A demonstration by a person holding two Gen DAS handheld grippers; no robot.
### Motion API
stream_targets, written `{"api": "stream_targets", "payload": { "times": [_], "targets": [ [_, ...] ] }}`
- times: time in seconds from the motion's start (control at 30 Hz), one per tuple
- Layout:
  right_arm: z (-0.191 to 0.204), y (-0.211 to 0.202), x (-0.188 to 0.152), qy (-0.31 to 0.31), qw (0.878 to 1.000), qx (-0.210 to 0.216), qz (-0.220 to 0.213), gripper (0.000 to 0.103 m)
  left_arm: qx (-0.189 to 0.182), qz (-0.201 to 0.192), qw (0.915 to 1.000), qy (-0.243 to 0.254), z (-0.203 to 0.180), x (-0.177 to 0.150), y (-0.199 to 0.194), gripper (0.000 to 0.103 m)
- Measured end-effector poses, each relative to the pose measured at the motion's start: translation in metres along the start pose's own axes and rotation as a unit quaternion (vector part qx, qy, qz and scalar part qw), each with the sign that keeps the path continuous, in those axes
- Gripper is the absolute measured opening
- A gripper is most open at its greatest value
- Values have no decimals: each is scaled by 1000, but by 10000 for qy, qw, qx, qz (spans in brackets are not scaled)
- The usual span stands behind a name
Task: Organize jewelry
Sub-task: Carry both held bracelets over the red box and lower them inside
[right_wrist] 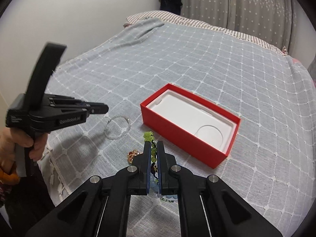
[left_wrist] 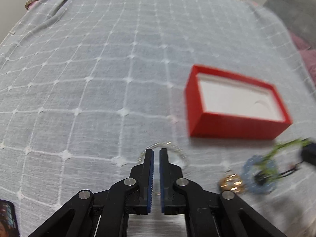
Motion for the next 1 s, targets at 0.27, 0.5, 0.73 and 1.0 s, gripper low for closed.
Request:
{"api": "stream_targets", "payload": {
  "times": [0.27,0.5,0.73,1.0],
  "targets": [
    [-15,-11,-6,277,9995,-175,-23,5,482,462,9978,9,14,-13,42,36],
    [-18,-7,-10,357,9990,-250,96,5,649,345,9969,276,2,-22,41,3],
    [-25,-6,-11,516,9979,-387,78,5,641,193,9975,236,-3,-22,31,0],
    [-43,-7,-7,846,9949,-538,-73,5,198,-247,9993,220,-20,-8,-4,0]
  ]
}}
Point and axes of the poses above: each gripper's, at about its wrist camera, not at the fingertips, and y roughly the way its jaws point, z to its left, x to its top, the point moved 2 cm from there along y, roughly the way its jaws point, and after that the axes turned 7 degrees about -y, right-handed, at the moved point
